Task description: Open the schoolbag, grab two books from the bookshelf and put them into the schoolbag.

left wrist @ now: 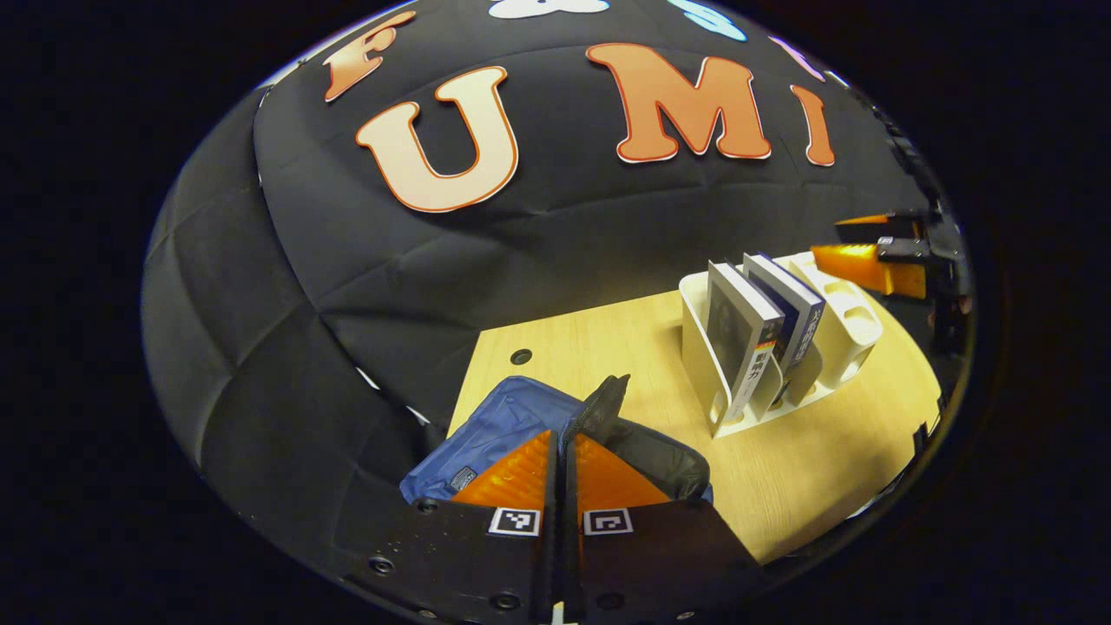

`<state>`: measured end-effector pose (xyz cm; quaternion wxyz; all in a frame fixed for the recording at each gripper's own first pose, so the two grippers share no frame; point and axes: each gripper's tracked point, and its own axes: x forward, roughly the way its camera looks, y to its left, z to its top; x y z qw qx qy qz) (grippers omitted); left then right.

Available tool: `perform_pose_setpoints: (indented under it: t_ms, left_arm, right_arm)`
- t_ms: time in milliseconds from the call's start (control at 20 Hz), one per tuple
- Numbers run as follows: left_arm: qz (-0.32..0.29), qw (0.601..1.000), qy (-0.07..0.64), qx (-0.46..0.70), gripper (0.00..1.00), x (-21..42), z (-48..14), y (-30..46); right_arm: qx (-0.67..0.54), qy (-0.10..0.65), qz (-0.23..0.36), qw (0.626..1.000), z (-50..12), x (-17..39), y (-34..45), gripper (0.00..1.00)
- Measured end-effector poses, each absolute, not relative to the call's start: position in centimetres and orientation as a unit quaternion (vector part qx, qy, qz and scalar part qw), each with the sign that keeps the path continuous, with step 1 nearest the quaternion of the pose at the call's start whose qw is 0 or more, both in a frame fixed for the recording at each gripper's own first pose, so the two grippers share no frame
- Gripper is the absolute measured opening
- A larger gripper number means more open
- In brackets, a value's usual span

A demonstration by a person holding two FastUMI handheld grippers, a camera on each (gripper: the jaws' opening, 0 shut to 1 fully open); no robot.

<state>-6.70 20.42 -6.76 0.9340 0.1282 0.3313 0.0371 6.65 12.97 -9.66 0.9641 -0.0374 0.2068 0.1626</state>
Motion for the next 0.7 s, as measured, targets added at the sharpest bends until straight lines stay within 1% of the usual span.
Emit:
perform_pose_setpoints:
  t_ms: [200,350,500,700]
  left_arm:
    - [-0.007,0.940,0.329,0.085,0.04,-5.4,-6.2,21.8]
    - [-0.028,0.943,0.321,0.086,0.04,-4.6,-6.1,22.9]
    - [-0.043,0.947,0.312,0.071,0.04,-4.1,-6.2,23.2]
    - [-0.053,0.950,0.303,0.051,0.04,-3.5,-6.2,23.6]
  right_arm:
    - [-0.049,0.295,0.140,0.944,-12.8,8.1,16.0,0.96]
    - [-0.040,0.373,0.121,0.919,-15.1,9.2,17.6,0.96]
    - [-0.061,0.404,0.090,0.908,-16.2,11.4,17.9,0.96]
    - [-0.076,0.449,0.066,0.888,-18.0,13.8,18.2,0.96]
